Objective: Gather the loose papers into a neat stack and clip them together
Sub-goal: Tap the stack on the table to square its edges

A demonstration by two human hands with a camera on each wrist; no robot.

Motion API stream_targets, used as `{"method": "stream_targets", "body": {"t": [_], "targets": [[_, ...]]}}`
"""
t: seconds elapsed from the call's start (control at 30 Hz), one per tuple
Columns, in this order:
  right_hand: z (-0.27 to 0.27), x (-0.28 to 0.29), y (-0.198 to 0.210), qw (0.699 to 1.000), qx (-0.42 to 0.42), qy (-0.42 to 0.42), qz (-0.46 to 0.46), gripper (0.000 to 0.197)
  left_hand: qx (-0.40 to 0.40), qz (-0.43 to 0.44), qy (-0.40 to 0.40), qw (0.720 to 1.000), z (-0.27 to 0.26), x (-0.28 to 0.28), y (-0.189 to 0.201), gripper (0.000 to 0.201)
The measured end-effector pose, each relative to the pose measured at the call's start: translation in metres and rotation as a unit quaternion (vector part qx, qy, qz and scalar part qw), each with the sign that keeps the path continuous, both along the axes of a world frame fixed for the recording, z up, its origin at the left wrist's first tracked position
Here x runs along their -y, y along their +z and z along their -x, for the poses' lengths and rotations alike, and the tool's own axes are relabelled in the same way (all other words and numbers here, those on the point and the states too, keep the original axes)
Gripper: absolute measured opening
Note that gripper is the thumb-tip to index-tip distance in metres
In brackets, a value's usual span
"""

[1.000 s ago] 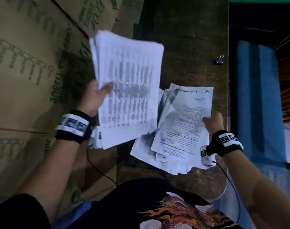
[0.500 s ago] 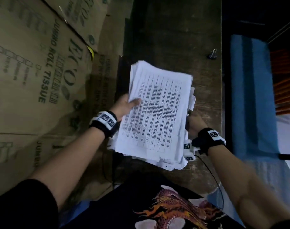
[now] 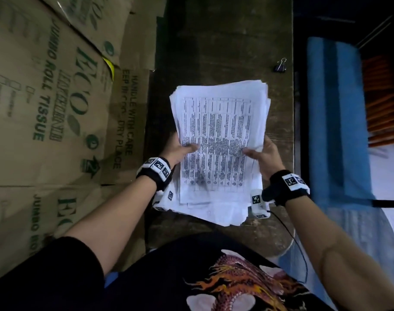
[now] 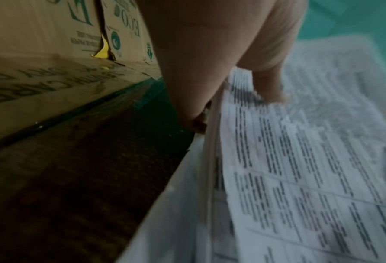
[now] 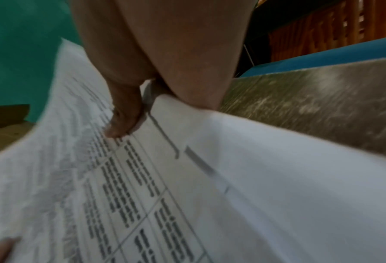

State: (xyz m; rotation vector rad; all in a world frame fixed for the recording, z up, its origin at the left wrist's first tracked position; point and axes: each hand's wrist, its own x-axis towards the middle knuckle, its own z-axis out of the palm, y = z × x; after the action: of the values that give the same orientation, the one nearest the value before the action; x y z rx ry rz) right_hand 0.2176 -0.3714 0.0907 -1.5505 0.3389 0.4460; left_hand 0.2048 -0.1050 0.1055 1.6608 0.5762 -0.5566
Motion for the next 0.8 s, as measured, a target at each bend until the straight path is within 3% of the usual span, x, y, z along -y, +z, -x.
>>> {"method": "stream_targets", "body": {"t": [0.17, 0.27, 0.43, 0.63, 0.73, 0.8], "targets": [[-0.004, 0.007, 0.012, 1.0, 0.004, -0.009, 0.004, 0.031, 0.007, 0.063, 0.055, 0.996, 0.0, 0.017, 0.015, 0.097], [-0.008, 0.003, 0.033, 0.998, 0.051, -0.033, 0.007, 0.032, 0.1, 0.042, 0.12, 0.987, -0.009, 0.021, 0.033, 0.088], [-0.013, -0.008, 0.075, 0.976, 0.2, -0.053, 0.071, 0.027, 0.286, 0.006, 0.188, 0.94, -0.009, 0.028, 0.06, 0.061], [-0.009, -0.016, 0.088, 0.974, 0.218, -0.049, 0.047, 0.019, 0.32, 0.022, 0.152, 0.935, 0.008, 0.018, 0.067, 0.047], [-0.011, -0.01, 0.094, 0.964, 0.263, -0.039, 0.034, 0.04, 0.363, -0.005, 0.111, 0.925, 0.012, 0.009, 0.075, 0.036], [-0.012, -0.011, 0.1, 0.958, 0.284, -0.033, 0.008, 0.043, 0.377, 0.003, 0.108, 0.92, 0.01, 0.009, 0.086, 0.028]]}}
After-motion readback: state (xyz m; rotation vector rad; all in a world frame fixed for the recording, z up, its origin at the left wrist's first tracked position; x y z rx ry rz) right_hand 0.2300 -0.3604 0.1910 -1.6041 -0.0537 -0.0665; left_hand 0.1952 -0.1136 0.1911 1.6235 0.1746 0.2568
